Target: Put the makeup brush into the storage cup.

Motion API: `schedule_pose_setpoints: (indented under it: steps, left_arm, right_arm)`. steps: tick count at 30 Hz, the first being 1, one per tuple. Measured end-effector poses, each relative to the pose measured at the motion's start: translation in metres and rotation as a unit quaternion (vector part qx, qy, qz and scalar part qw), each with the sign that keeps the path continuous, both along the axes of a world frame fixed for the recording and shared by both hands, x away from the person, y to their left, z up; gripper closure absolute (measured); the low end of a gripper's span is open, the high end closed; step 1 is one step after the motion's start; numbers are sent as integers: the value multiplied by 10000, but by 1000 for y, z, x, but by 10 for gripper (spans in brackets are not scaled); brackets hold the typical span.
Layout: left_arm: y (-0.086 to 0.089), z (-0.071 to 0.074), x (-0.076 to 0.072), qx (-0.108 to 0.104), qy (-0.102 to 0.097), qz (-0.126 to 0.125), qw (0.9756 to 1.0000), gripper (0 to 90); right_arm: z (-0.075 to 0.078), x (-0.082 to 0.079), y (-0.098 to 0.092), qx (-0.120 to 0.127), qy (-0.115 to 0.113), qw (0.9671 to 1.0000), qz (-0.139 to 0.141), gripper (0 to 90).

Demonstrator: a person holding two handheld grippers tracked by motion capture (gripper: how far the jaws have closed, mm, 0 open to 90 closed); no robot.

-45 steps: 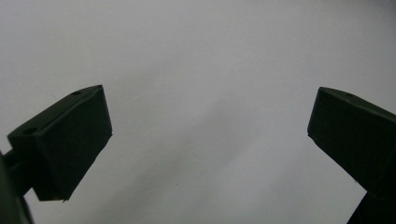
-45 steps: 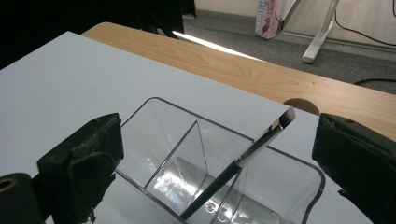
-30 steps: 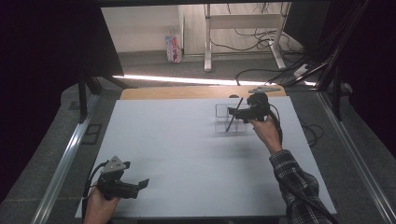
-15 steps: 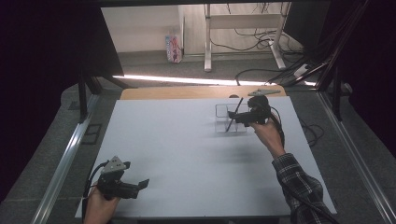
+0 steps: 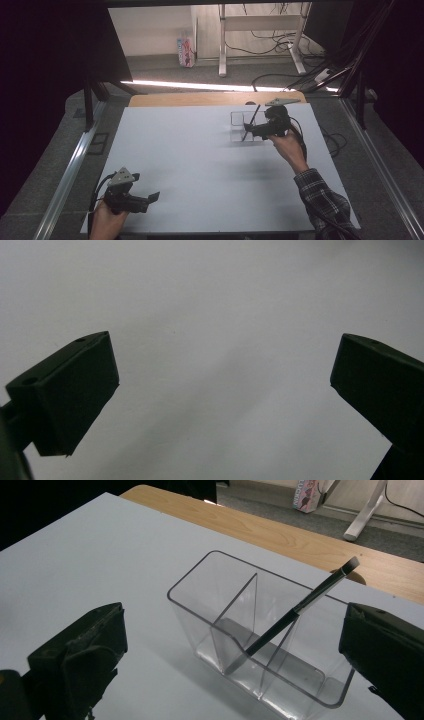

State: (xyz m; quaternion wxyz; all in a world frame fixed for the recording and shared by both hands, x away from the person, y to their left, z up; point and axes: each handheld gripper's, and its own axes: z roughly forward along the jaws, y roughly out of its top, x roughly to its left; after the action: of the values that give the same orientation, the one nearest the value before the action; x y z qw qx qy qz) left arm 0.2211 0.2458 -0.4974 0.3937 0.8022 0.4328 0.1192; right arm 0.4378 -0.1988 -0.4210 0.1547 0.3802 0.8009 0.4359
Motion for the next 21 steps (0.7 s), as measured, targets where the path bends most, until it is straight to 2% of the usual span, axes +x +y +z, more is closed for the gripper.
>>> schedule_pose_setpoints:
  steps: [11, 21]
  left_arm:
    - [0, 0, 0, 3, 33, 6, 10000, 0]
    - [0, -1, 0, 40, 63, 50, 10000, 0]
  right_arm:
    - [1, -14, -5, -28, -21, 10000, 60, 0]
    - [-5, -28, -8, -206, 13, 9997, 98, 0]
